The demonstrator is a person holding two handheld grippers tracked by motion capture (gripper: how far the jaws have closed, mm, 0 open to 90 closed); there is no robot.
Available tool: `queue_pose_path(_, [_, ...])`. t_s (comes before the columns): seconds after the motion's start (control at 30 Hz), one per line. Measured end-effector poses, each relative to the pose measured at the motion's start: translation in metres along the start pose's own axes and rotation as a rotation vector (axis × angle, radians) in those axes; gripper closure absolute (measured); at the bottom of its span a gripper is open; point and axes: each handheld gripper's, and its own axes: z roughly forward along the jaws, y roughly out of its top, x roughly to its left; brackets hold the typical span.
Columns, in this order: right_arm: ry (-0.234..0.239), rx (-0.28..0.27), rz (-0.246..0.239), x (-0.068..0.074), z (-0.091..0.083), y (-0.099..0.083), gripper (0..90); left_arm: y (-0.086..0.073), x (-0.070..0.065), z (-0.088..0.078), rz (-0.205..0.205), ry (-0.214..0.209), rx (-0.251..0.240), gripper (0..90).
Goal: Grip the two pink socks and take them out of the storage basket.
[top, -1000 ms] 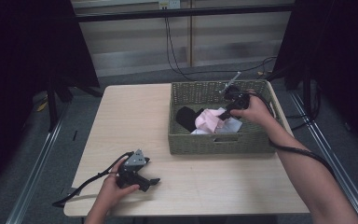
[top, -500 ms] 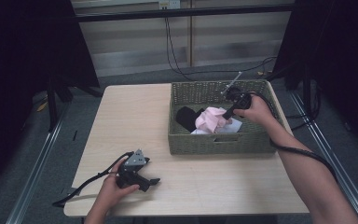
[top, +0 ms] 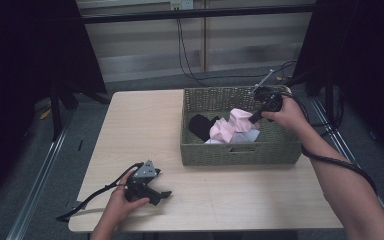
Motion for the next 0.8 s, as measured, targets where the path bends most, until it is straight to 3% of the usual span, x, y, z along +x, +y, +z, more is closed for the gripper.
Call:
queue_pose_path(0.5, [0.002,-0.004,0.0,-0.002,-0.035,-0.01,87.3,0.0,0.0,0.0,0.0,0.0,0.0,8.4])
queue_pose_path(0.8, [0.03,-0.001,-0.035,0.012,-0.051,-0.009,87.3,0.0,0.0,0.0,0.001,0.001,0.0,8.4])
